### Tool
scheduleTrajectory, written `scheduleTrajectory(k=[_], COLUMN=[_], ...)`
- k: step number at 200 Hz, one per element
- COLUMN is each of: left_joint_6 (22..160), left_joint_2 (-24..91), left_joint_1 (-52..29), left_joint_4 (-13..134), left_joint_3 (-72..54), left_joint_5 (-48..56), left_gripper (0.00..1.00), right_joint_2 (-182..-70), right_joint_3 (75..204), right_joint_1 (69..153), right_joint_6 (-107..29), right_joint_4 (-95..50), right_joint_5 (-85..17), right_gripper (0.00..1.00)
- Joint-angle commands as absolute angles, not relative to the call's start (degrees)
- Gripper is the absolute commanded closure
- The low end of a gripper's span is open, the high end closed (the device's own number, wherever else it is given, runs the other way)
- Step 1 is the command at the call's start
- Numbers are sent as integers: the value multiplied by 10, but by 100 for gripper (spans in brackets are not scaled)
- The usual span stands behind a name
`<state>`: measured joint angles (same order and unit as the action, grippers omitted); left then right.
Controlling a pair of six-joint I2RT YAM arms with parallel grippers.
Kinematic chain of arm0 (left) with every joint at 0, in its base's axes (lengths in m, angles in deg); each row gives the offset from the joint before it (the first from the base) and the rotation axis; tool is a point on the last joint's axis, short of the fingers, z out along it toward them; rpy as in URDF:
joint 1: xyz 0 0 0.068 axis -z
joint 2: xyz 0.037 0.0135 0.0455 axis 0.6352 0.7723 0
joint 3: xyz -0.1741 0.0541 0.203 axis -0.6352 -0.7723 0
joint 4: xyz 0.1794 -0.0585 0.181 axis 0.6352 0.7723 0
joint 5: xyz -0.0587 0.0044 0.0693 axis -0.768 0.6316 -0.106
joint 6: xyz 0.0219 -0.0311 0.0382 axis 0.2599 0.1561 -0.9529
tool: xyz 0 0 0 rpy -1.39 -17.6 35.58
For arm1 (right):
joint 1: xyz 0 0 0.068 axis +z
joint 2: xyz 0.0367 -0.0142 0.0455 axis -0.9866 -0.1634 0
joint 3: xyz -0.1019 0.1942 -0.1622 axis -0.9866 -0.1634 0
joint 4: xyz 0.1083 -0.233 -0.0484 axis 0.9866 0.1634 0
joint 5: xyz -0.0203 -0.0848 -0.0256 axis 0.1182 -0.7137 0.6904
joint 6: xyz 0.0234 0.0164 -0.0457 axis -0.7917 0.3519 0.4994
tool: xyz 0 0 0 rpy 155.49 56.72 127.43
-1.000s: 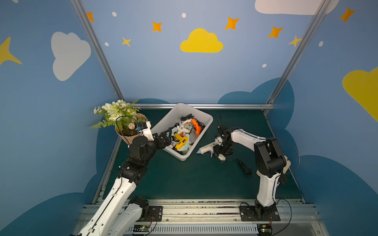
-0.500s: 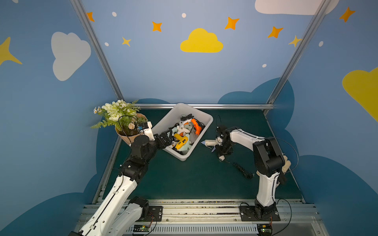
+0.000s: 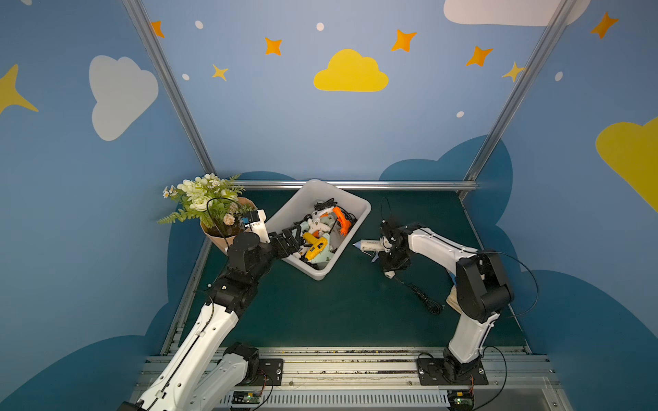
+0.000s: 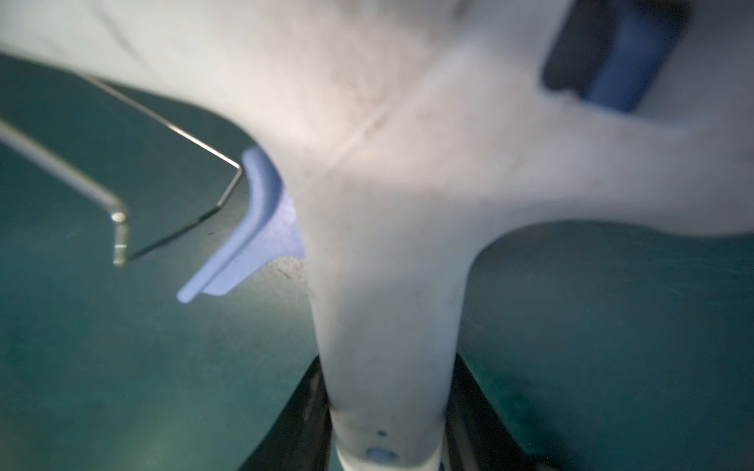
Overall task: Put the hot melt glue gun into the storage box
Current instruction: Pick up the hot melt adhesive gun from the center of the board.
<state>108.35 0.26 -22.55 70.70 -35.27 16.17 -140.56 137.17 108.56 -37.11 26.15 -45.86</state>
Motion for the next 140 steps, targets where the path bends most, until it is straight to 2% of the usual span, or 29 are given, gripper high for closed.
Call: scheduleTrajectory(k=[1,63,90,107,140], left_joint_6=[1068,1081,1083,1080,1067], left_joint_2=[16,58,74,86,106], left_joint_1=[-227,-225,-213,-188,-110], left_joint_4=[730,733,696,676,637], left_joint_3=[-323,-285,-279,-272,-265], left_joint_5=[126,36,-52,-78,-60], left_gripper=[0,0,0,0,0], right_joint_2=[-1348,-1220,-1157,-1123,-1069], right_joint_3=[1368,1336,1312,1293,1246], right_joint_1=[1090,1091,1091,1092,1093], right_joint_6=[-383,-397,-412,-433,-497], right_joint_4=[239,209,168,127,29], right_joint_5=[-464,-431,-384,-344,-296], right_gripper=[97,100,100,100,100])
